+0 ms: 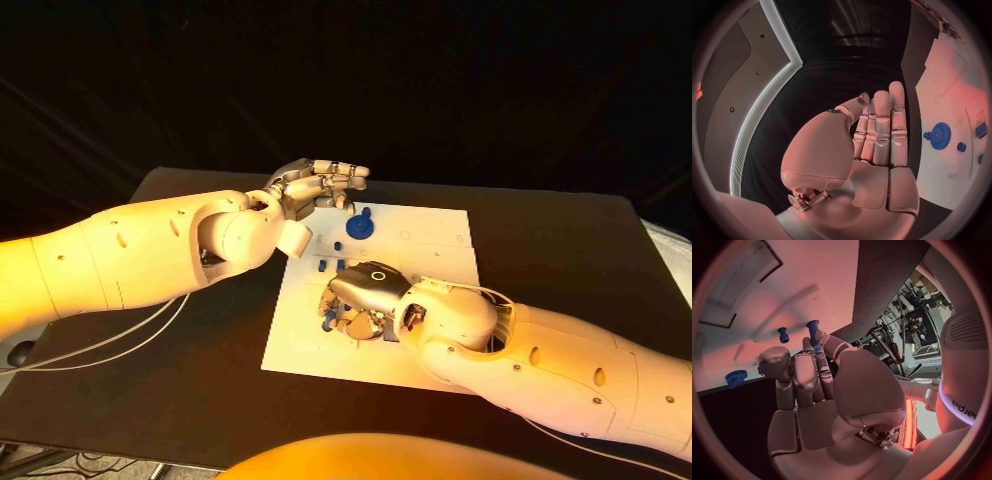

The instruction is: Assemble the parts on the task board

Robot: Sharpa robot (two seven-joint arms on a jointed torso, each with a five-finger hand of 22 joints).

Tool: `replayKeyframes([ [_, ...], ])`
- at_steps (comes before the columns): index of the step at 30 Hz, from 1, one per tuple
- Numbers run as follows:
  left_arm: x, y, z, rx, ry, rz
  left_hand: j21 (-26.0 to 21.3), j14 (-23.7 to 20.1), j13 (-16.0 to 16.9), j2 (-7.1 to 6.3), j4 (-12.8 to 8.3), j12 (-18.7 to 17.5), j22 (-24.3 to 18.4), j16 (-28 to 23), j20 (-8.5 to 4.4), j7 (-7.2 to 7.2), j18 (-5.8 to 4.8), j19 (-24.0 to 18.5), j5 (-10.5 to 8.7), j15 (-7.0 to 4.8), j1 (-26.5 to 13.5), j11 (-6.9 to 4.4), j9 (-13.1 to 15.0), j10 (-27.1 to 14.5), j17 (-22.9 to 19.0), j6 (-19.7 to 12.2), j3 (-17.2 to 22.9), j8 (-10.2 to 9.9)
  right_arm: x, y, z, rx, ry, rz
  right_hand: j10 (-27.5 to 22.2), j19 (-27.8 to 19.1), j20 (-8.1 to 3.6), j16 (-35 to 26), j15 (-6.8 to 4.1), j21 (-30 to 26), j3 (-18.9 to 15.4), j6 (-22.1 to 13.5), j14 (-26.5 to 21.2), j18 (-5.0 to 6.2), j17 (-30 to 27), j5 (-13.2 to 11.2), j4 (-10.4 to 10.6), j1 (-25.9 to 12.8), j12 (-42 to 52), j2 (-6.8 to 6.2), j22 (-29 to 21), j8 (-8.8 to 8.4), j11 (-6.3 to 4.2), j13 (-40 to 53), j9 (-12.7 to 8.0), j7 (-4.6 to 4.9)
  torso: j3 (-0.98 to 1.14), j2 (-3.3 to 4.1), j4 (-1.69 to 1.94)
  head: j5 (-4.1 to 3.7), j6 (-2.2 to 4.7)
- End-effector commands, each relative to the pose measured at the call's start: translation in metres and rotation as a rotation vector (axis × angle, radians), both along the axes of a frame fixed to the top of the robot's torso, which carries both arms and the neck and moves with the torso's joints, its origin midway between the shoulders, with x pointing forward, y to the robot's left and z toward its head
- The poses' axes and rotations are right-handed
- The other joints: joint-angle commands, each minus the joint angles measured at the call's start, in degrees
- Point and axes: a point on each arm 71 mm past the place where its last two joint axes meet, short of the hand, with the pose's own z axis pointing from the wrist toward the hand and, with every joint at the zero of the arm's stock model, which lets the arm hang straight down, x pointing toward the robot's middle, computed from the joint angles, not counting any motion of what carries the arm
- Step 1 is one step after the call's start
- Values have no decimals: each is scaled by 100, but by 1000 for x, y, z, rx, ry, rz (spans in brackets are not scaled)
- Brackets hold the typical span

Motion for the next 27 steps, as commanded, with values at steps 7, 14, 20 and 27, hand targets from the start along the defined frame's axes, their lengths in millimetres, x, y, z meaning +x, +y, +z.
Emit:
replayKeyframes([
  [7, 0, -2, 1, -3, -9, -9, 22, -27, -10, 19, -26, 12, 11, 33, 32, -7, 60, -19, 22, 11, -34, -5, -9, -52, -9, -55, -12, 32, 1, 0, -6, -29, 23, -8, -226, -42, 83, -46, 94, -39, -88, -428, 128, -55, -47, 168, 112, -358, -299, -239, -52, -287, -19, -46, -114, 137, -6, -7, 5, 6, 5],
  [14, 0, -1, 1, -3, -9, -7, 22, -27, -10, 19, -26, 12, 11, 33, 32, -7, 60, -19, 22, 11, -34, -5, -9, -52, -9, -55, -12, 32, 1, 1, -6, -16, 27, -9, -600, -99, 156, -100, 164, -110, -235, -839, 97, -32, -129, 216, 154, -462, -476, -392, -168, -355, 72, -43, -196, 187, 2, -2, -4, 10, 20],
  [20, 0, -1, 1, -3, -8, -8, 22, -27, -10, 19, -26, 12, 11, 33, 32, -7, 60, -19, 22, 11, -34, -5, -9, -52, -9, -55, -12, 32, 3, -2, -2, 40, 12, -30, -940, -177, 201, -216, 198, -233, -533, -1015, 49, 0, -286, 211, 200, -481, -525, -433, -349, -343, 111, -31, -189, 212, 3, 3, -3, 8, 26],
  [27, 1, 2, 1, 0, -9, 0, 22, -31, -12, 19, -33, 16, 13, 34, 32, -6, 61, -22, 22, 10, -31, -5, -10, -53, -10, -57, -10, 36, 4, -15, 6, 135, -2, -79, -1096, -243, 229, -300, 237, -344, -799, -1147, 20, 28, -399, 243, 254, -486, -474, -435, -522, -340, 162, -25, -187, 281, 9, -3, -4, -5, 53],
])
